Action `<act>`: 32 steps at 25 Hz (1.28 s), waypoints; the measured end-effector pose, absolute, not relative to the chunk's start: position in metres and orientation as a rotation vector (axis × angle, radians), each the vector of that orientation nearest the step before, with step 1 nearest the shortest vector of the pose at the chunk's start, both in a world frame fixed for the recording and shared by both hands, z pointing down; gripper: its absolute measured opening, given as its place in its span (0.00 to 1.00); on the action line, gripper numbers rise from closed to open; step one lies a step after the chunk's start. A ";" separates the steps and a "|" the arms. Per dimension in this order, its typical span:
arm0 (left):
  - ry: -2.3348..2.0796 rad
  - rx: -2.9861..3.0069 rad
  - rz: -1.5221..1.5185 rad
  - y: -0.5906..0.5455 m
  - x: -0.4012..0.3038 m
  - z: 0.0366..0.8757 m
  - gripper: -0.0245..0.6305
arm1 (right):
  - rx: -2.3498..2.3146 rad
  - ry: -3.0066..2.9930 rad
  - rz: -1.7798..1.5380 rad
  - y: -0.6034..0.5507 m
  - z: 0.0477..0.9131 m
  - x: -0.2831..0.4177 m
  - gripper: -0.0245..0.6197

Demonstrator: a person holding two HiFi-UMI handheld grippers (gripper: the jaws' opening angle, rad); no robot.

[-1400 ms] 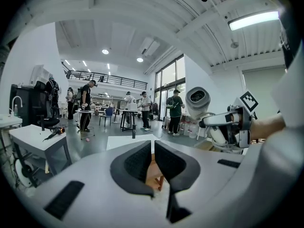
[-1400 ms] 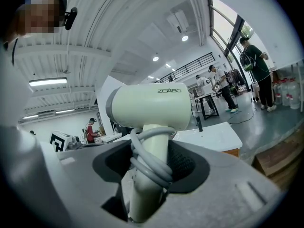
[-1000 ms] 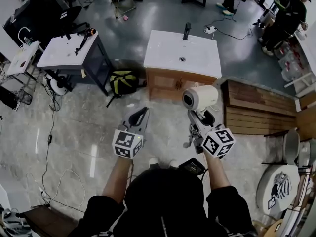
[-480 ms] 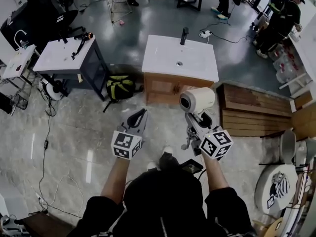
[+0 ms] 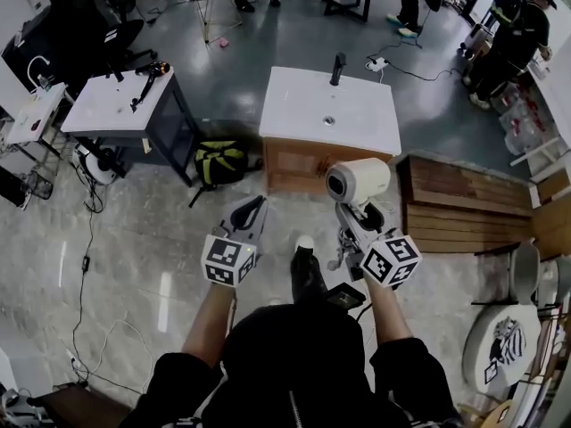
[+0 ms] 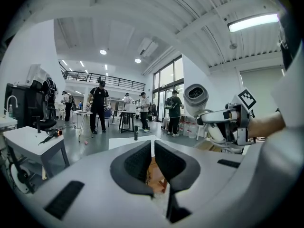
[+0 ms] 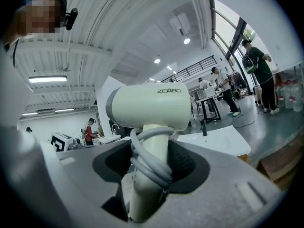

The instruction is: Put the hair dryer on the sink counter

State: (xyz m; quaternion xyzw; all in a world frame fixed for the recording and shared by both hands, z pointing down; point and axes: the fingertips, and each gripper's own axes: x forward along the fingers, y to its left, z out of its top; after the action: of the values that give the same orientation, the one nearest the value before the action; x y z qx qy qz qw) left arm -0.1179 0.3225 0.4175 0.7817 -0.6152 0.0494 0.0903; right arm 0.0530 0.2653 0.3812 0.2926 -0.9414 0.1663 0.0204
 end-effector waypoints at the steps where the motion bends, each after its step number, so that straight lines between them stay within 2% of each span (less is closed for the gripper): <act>1: -1.831 2.325 0.147 0.316 -0.119 0.417 0.08 | 0.906 -2.919 0.517 0.259 0.383 0.051 0.37; 32: -1.912 2.126 0.209 0.092 -0.192 0.435 0.08 | 0.753 -2.887 0.581 -0.003 0.401 -0.029 0.37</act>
State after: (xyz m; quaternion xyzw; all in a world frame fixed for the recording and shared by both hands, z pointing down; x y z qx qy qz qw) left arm -0.1921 0.0922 0.4354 0.7346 -0.6606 0.0724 0.1369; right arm -0.0288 -0.0027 0.4006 0.2473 -0.9486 0.1909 0.0511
